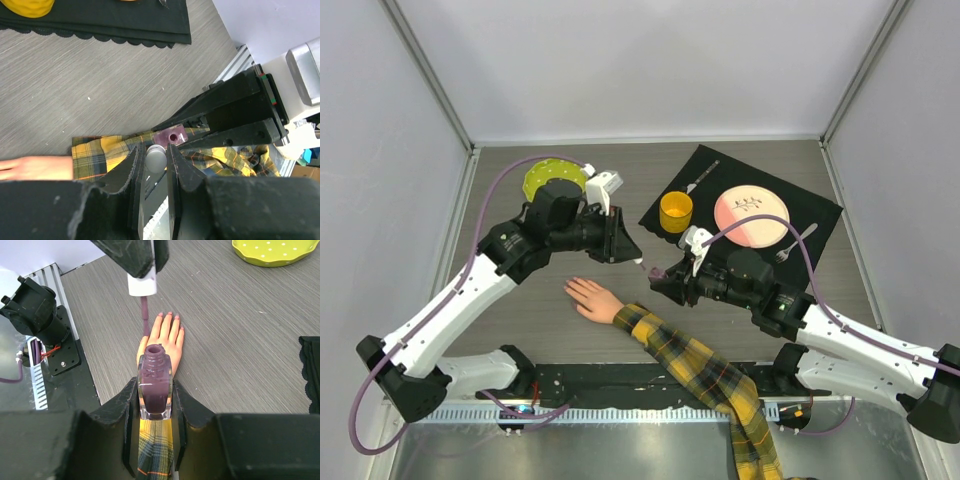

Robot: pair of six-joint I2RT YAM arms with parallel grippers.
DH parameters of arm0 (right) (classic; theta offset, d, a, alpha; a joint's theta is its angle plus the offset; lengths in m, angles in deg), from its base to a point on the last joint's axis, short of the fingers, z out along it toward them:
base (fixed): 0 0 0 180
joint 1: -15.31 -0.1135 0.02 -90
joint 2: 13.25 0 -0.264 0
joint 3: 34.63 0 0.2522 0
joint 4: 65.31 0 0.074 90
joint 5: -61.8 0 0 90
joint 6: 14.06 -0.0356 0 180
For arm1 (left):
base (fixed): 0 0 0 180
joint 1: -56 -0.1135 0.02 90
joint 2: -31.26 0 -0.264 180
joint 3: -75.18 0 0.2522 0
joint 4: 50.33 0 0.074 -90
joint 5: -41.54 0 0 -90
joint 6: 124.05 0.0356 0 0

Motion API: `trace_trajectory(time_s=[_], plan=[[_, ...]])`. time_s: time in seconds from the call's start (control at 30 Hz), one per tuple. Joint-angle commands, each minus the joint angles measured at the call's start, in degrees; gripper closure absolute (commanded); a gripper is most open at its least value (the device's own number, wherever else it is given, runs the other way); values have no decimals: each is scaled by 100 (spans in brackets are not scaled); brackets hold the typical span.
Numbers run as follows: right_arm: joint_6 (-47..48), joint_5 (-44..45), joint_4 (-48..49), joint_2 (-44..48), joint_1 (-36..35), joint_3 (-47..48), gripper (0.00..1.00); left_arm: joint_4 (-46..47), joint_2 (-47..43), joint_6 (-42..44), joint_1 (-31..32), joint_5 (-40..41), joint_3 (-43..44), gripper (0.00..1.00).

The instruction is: Paint the nails

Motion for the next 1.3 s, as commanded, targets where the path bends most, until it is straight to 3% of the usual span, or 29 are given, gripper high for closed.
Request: trace_trajectory(time_s=[0.0,1.27], plan=[[42,-137,344,-16,15,125,99,152,80,-74,84,108,340,100],[33,-234,343,-34,15,134,99,258,282,-83,357,161,402,100]])
